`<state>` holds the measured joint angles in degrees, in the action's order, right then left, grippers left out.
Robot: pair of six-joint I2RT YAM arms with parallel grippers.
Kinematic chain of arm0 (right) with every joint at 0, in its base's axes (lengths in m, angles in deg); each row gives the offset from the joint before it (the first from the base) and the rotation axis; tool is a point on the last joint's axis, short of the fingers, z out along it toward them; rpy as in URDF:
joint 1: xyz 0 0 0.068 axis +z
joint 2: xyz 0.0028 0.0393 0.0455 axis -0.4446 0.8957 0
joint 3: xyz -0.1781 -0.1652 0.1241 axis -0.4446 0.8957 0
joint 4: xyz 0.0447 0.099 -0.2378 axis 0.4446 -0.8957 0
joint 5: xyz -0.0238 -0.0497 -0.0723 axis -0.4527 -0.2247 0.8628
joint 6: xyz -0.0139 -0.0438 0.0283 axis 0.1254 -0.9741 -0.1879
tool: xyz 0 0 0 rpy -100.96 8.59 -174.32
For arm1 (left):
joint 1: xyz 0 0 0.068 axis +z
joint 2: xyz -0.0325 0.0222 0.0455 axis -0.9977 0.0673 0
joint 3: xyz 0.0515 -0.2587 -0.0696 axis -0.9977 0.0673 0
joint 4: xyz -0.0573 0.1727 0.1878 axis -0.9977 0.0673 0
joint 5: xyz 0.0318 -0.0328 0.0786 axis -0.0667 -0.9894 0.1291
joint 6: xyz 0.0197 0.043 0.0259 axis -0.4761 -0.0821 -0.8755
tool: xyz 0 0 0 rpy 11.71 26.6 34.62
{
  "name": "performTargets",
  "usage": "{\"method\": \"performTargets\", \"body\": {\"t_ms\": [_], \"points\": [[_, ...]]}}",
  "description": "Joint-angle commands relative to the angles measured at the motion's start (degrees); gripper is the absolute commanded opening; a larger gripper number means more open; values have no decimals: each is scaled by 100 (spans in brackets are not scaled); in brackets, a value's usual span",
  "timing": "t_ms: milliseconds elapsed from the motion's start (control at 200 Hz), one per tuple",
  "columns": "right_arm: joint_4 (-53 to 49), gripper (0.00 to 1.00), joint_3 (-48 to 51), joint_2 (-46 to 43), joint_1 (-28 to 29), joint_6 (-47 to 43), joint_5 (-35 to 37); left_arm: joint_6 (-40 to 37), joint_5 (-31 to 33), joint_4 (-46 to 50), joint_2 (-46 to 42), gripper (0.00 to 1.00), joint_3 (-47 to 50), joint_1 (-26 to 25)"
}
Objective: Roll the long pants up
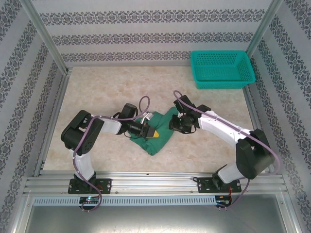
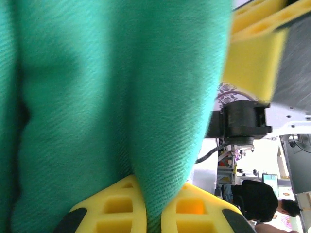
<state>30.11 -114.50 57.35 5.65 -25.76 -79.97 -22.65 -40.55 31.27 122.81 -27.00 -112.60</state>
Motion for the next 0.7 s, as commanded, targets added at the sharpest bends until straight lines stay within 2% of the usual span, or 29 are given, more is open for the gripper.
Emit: {"method": "performTargets", "body": {"t_ms": [0,70,335,435,510,545,644,694], "points": [[176,6,-420,182,100,0,-83,-219,249,-71,354,0,260,113],[193,7,-531,333,133,-47,-125,-206,260,-157,350,0,334,138],[492,7,-724,1373,178,-188,-422,-726,408,499,438,0,302,235],[540,4,-876,1991,226,-241,-557,-1024,695,490,-77,18,492,214],[573,0,-956,2304,260,-243,-643,-1449,1525,878,-979,25,646,87],[564,0,-985,2396,274,-243,-660,-1635,2147,1095,-1488,28,720,-33],[545,0,-990,2480,300,-236,-628,-2027,3692,1616,-2753,31,849,-437],[519,0,-979,2508,297,-244,-607,-2213,4168,1797,-3163,32,867,-659]]}}
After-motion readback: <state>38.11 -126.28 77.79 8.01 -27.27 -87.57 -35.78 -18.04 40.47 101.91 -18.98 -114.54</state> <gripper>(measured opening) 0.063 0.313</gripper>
